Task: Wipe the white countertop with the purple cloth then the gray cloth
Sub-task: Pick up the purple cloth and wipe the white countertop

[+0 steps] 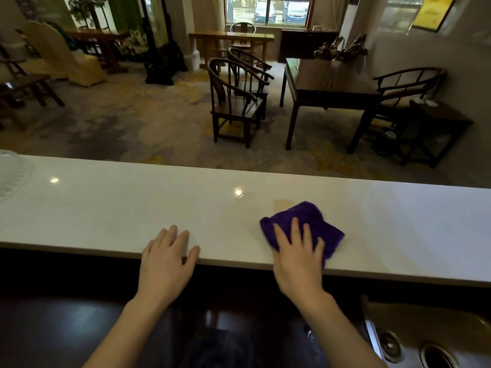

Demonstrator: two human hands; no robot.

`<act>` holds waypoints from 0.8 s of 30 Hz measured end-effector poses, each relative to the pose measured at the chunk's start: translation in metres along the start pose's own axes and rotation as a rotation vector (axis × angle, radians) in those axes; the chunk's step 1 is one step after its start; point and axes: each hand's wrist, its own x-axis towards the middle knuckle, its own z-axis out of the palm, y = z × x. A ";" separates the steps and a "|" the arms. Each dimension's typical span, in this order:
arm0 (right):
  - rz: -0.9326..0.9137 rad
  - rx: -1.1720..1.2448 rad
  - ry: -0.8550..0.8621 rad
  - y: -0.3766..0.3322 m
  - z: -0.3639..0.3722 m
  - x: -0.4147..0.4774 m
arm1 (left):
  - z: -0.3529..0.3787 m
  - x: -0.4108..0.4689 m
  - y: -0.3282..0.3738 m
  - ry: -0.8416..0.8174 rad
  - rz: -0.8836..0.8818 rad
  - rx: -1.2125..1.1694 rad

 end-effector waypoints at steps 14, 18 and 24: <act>-0.393 0.219 -0.117 -0.117 0.015 0.025 | 0.002 -0.003 -0.004 -0.005 0.025 -0.004; -0.419 0.218 -0.102 -0.106 0.017 0.030 | 0.003 -0.004 -0.002 0.008 0.009 -0.008; -0.364 0.161 -0.057 -0.087 0.017 0.033 | 0.007 -0.006 -0.003 0.009 -0.001 -0.026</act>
